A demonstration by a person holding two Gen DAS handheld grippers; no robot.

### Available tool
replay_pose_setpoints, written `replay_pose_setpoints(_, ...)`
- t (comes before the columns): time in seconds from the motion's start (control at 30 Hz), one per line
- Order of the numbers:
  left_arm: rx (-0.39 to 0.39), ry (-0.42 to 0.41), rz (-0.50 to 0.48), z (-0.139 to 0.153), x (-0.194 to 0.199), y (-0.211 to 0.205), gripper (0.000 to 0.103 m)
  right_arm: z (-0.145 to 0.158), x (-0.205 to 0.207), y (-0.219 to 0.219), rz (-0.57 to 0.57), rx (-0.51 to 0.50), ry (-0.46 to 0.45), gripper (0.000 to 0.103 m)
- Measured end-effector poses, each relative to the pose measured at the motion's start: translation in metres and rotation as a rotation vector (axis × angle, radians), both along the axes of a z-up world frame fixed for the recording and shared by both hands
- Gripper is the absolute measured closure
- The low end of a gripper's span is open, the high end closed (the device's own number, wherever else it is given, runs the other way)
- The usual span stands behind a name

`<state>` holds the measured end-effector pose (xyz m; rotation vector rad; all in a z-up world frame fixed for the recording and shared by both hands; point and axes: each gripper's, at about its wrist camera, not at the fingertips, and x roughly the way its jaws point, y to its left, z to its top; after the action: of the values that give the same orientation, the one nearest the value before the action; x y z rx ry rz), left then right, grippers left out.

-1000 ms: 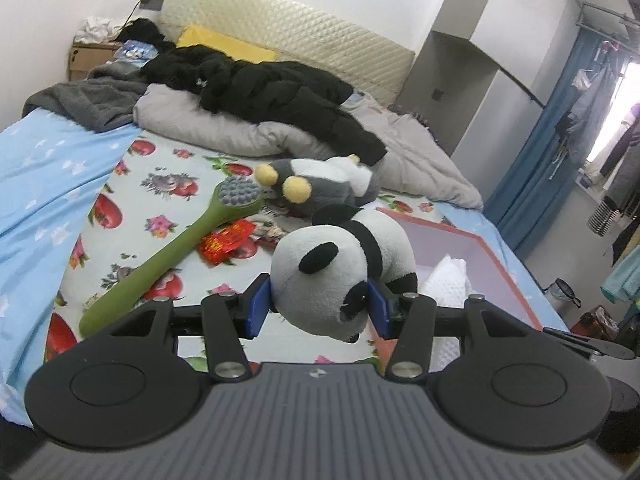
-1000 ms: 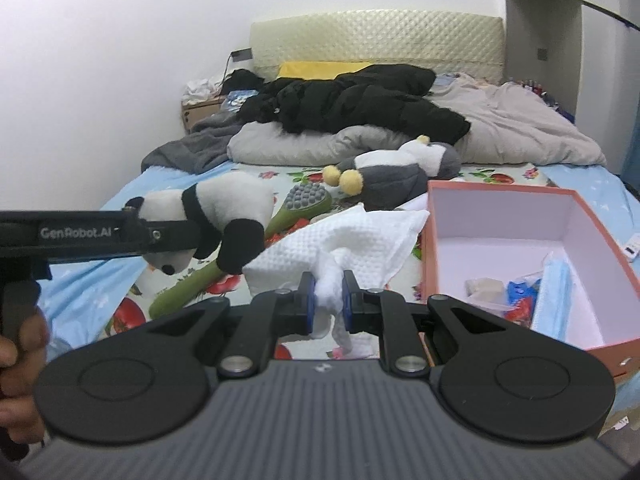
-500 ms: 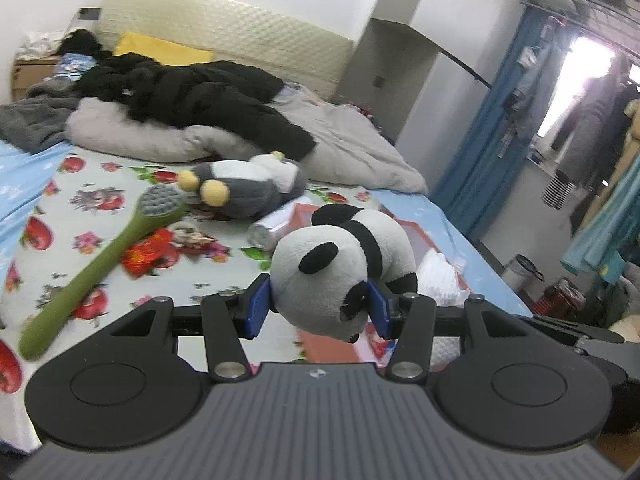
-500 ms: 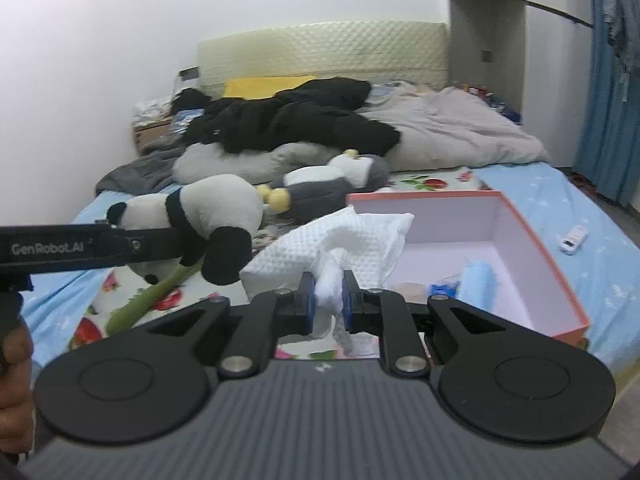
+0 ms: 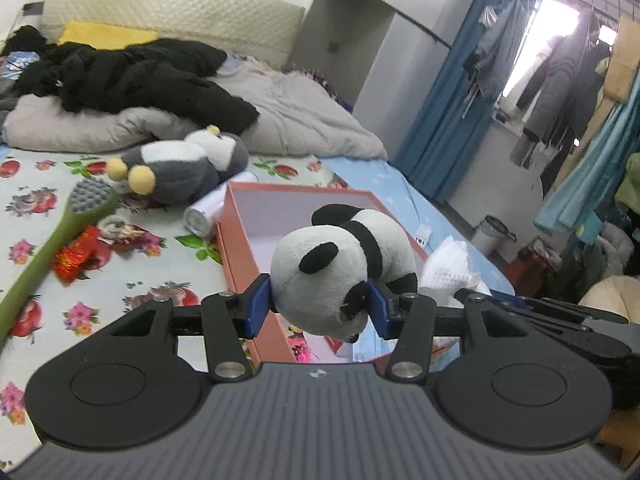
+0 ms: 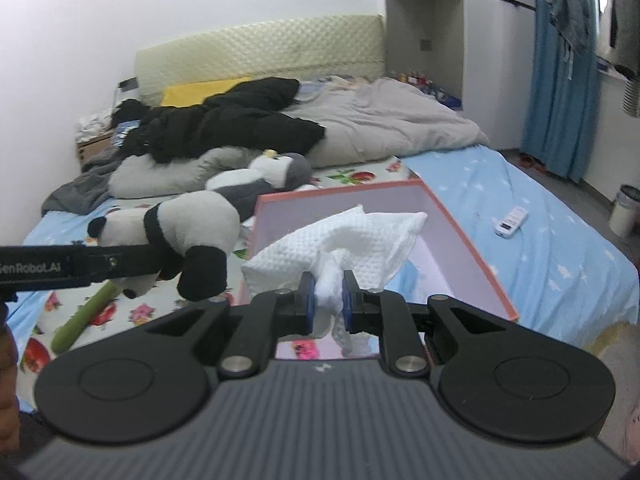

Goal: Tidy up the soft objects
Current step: 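Lift and carry the panda plush and white tissue with both grippers over the box, then open both grippers to drop the panda and tissue into the box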

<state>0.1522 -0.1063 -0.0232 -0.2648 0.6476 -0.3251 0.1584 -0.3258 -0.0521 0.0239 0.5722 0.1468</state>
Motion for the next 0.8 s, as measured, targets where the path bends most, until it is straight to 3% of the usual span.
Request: replay_pose_setpoints(0.8,0.087,0.202,-0.119,-0.071,0.156,-0.080,0.046,-0.059,0.105,-0.049,-0.062,0.017,0.171,0.085)
